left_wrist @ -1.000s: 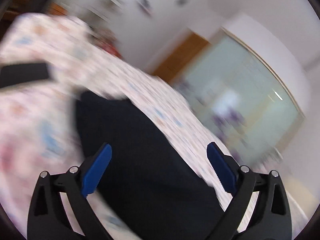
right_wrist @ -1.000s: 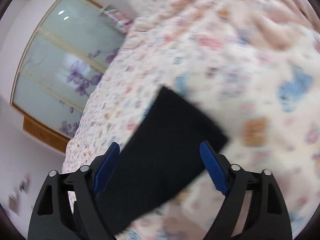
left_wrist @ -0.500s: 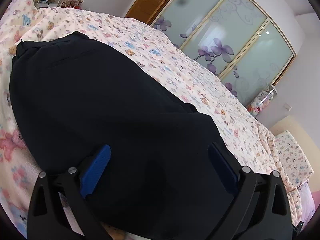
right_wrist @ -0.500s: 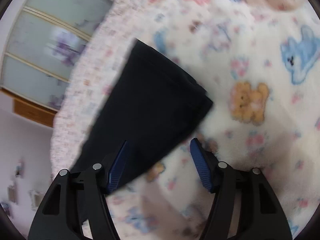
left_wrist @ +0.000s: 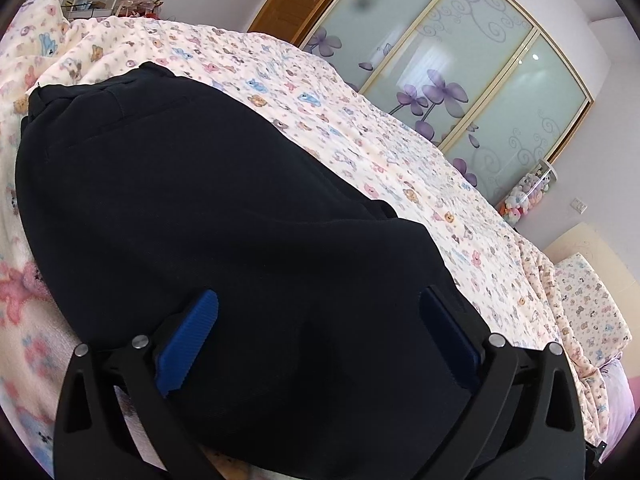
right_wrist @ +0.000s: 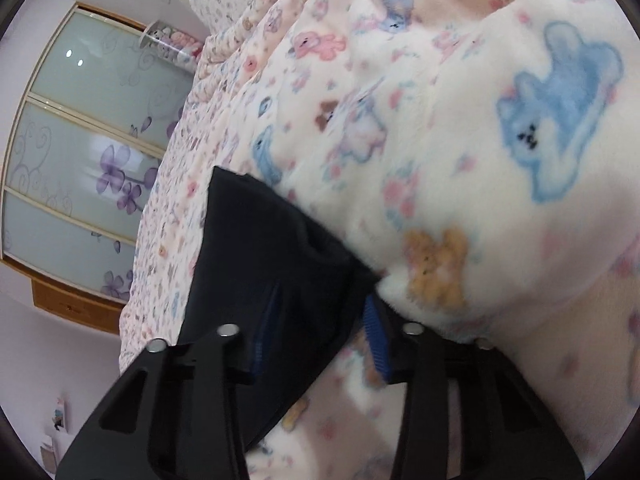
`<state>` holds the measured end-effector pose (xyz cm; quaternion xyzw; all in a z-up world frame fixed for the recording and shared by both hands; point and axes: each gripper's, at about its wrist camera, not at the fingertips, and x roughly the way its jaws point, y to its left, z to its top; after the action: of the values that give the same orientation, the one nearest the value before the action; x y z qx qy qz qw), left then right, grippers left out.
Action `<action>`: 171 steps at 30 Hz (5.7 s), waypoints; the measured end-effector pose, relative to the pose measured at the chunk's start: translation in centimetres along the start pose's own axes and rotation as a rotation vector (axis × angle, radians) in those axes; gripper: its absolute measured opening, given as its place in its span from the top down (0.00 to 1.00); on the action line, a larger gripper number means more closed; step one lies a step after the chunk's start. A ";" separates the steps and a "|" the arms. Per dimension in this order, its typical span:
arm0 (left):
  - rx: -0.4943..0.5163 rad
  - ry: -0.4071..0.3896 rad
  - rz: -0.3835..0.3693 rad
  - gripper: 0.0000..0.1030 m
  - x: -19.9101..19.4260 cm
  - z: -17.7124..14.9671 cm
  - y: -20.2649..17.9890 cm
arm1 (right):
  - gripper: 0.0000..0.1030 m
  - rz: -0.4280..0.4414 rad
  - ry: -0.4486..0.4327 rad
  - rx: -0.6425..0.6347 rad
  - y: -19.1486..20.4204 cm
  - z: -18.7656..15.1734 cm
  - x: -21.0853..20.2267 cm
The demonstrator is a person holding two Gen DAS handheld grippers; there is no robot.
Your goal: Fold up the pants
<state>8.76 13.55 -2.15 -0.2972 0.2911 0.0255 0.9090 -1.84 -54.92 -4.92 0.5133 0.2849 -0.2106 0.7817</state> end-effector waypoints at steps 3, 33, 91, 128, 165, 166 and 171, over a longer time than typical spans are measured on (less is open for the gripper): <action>0.003 0.001 -0.001 0.02 0.0 0.1 0.0 | 0.83 0.021 -0.018 0.012 -0.9 0.3 0.1; 0.283 0.150 0.079 0.02 3.2 -1.7 -4.0 | 0.84 0.614 0.113 -0.546 20.7 -14.5 -1.3; -0.119 -0.031 -0.177 0.02 -1.2 1.6 1.5 | 0.22 0.660 0.923 -0.649 27.7 -39.5 9.7; -0.424 0.122 -0.137 0.02 -6.2 5.4 15.1 | 0.02 0.440 0.634 -0.954 23.0 -33.2 2.7; -0.660 0.169 -0.078 0.53 1.3 10.5 20.4 | 0.02 0.499 0.682 -1.066 23.6 -36.2 1.3; -0.658 0.170 -0.061 0.57 1.4 10.6 20.3 | 0.02 0.500 0.680 -1.067 23.6 -36.2 1.2; -0.487 0.156 0.070 0.72 0.6 11.8 17.3 | 0.02 0.499 0.639 -1.095 23.7 -36.2 0.6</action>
<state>11.52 34.20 -3.88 -0.4981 0.3557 0.1030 0.7840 5.03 -12.42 -0.34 0.1309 0.4405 0.3126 0.8313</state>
